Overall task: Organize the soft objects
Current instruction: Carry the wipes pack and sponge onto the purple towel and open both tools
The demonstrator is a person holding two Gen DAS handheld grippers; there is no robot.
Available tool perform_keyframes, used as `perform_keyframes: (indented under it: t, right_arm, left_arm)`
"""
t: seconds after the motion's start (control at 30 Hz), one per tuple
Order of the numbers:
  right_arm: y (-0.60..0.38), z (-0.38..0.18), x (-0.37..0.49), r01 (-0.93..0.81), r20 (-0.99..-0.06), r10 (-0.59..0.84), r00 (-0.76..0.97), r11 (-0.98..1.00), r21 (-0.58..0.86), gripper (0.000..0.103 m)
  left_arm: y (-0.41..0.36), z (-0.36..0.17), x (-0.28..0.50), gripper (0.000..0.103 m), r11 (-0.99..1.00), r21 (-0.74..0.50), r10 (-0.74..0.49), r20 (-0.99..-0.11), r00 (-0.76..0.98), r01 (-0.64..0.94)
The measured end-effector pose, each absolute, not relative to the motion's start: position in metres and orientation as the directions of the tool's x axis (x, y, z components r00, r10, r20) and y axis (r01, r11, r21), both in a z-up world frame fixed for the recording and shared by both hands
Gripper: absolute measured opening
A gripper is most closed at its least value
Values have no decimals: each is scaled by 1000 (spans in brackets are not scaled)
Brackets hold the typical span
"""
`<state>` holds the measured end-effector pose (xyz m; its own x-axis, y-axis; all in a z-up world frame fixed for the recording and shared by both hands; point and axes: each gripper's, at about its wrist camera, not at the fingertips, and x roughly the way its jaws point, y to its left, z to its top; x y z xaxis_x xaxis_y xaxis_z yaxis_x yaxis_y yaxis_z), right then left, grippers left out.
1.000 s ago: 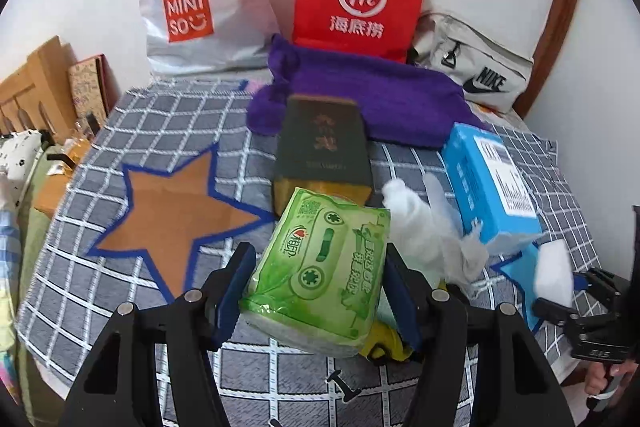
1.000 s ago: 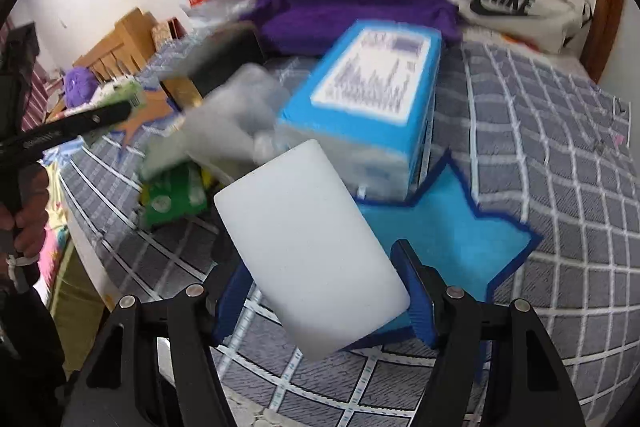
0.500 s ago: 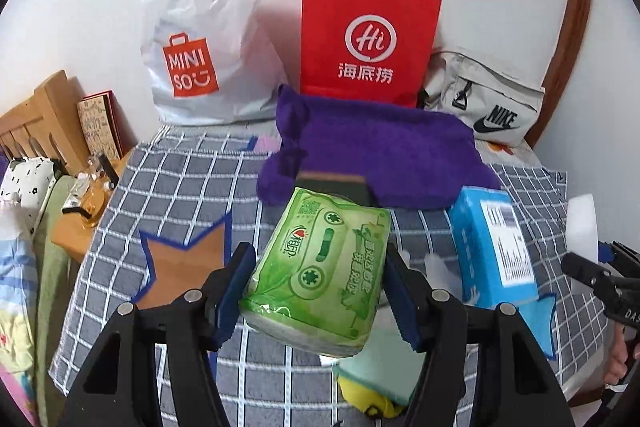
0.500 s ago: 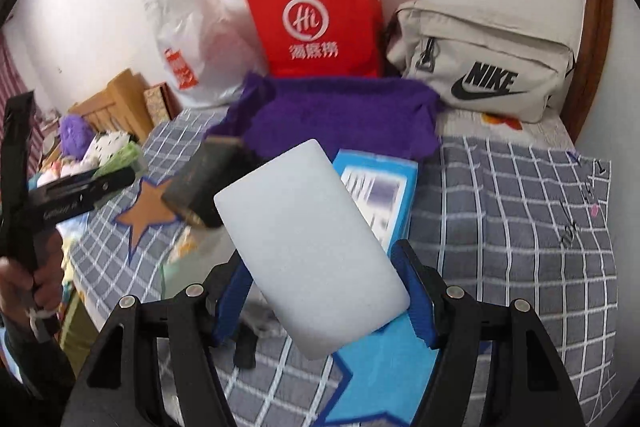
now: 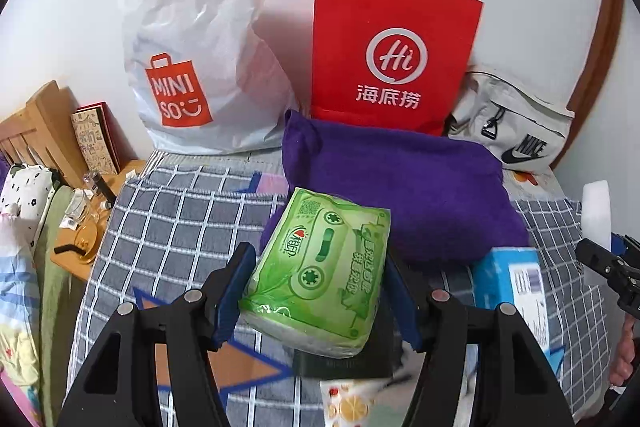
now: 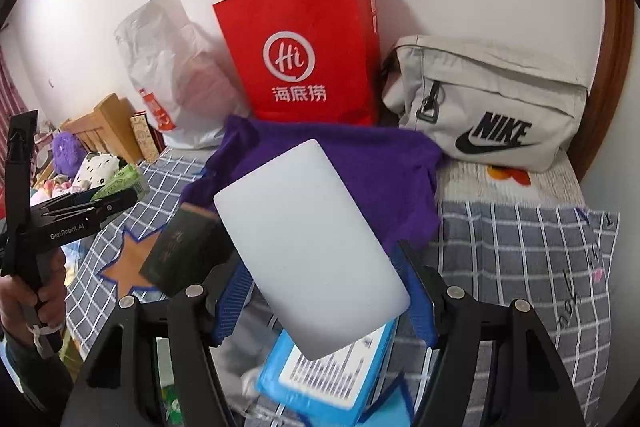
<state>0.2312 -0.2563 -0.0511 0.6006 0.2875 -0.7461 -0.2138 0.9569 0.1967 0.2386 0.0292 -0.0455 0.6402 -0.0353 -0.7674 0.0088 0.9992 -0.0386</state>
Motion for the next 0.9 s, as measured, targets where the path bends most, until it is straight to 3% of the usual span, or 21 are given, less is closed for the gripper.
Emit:
perform_keyframes:
  t: [0.37, 0.9]
  right_arm:
    - [-267, -77, 298, -167, -777, 261, 573, 965, 201, 68]
    - [-257, -124, 393, -196, -838, 248, 486, 965, 172, 68]
  left_arm:
    - [23, -74, 300, 61, 1000, -21, -26, -803, 596, 15]
    - [14, -111, 383, 61, 995, -88, -96, -850, 518, 40]
